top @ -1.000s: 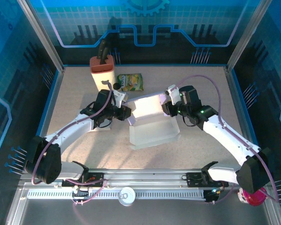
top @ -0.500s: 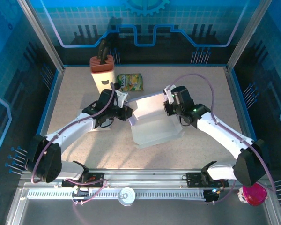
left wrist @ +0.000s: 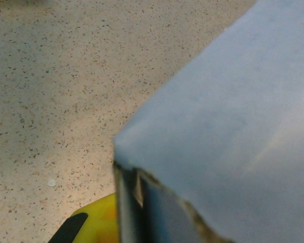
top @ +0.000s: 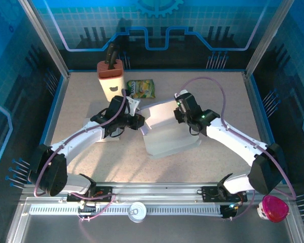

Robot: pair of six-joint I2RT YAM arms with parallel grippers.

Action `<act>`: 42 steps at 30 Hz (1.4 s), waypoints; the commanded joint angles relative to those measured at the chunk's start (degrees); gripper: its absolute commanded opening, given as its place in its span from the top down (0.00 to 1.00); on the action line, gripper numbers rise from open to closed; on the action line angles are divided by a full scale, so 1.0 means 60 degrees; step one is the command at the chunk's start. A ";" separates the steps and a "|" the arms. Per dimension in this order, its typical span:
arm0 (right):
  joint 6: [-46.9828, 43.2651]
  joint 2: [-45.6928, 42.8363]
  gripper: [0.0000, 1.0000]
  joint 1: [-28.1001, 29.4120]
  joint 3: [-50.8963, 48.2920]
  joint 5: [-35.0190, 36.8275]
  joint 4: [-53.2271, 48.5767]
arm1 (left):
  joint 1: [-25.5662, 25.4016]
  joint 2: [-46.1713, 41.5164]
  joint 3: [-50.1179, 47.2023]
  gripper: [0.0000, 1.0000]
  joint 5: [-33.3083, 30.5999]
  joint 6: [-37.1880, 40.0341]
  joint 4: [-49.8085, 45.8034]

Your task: Fold the paper box

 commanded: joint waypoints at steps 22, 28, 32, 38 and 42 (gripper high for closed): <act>0.3962 0.1876 1.00 0.0449 0.2362 0.4363 -0.3977 | -0.0353 0.0200 0.0656 1.00 0.0103 -0.0273 -0.0078; 0.6370 0.2819 1.00 0.1304 0.3477 0.6171 -0.6435 | -0.0417 0.0295 0.0697 1.00 0.0238 -0.0449 0.0052; 0.6336 0.3407 1.00 0.1642 0.4152 0.6182 -0.6750 | -0.0460 0.0313 0.0693 1.00 0.0269 -0.0506 0.0112; 0.4151 0.2506 0.97 0.1581 0.3347 0.4887 -0.4351 | -0.0453 0.0233 0.0642 1.00 0.0254 -0.0494 0.0112; 0.3224 0.1392 0.83 0.1026 0.2241 0.3241 -0.2829 | -0.0436 0.0247 0.0628 1.00 0.0240 -0.0511 0.0112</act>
